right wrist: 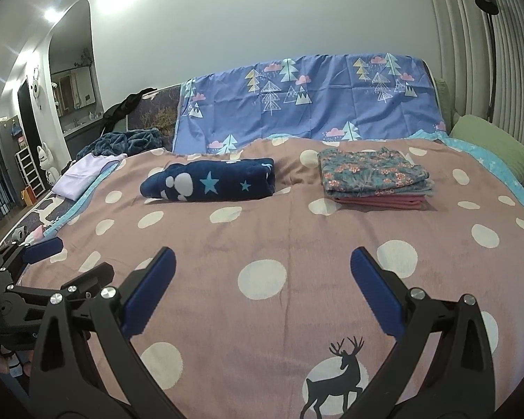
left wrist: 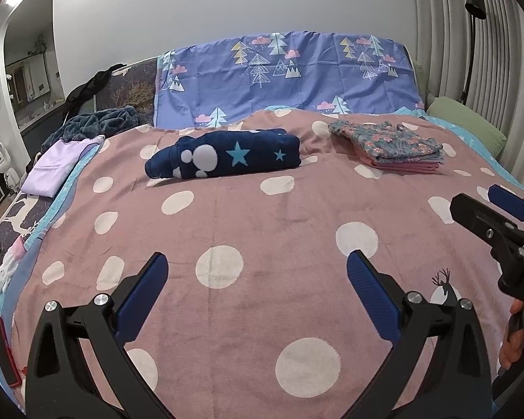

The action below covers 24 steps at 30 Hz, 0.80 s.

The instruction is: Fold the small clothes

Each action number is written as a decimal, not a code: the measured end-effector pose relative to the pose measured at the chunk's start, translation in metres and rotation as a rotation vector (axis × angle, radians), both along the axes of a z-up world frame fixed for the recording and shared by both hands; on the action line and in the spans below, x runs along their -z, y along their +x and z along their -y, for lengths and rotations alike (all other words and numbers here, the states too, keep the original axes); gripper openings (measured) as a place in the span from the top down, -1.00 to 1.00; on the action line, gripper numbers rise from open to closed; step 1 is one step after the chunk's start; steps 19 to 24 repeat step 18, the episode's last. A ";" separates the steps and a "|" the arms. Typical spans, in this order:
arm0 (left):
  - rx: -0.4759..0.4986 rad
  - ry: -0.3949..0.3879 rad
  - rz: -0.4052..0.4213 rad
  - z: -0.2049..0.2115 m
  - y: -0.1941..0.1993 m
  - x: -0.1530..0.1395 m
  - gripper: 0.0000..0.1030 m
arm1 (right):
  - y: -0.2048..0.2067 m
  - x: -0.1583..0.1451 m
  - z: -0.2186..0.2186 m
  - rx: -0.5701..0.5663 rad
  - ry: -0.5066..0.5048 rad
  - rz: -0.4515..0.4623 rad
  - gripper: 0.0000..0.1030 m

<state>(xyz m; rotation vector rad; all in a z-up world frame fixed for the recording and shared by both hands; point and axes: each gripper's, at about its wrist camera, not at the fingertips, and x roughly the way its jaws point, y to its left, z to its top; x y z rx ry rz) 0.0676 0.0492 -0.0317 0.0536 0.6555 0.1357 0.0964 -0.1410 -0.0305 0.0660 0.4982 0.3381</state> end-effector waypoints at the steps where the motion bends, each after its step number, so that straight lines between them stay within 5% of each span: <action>1: -0.001 0.000 0.000 0.000 0.000 0.000 -0.97 | 0.000 0.000 0.000 0.000 0.000 -0.001 -0.96; 24: 0.010 0.010 0.001 0.004 -0.001 -0.002 -0.97 | 0.000 0.002 0.000 -0.002 -0.001 -0.001 -0.96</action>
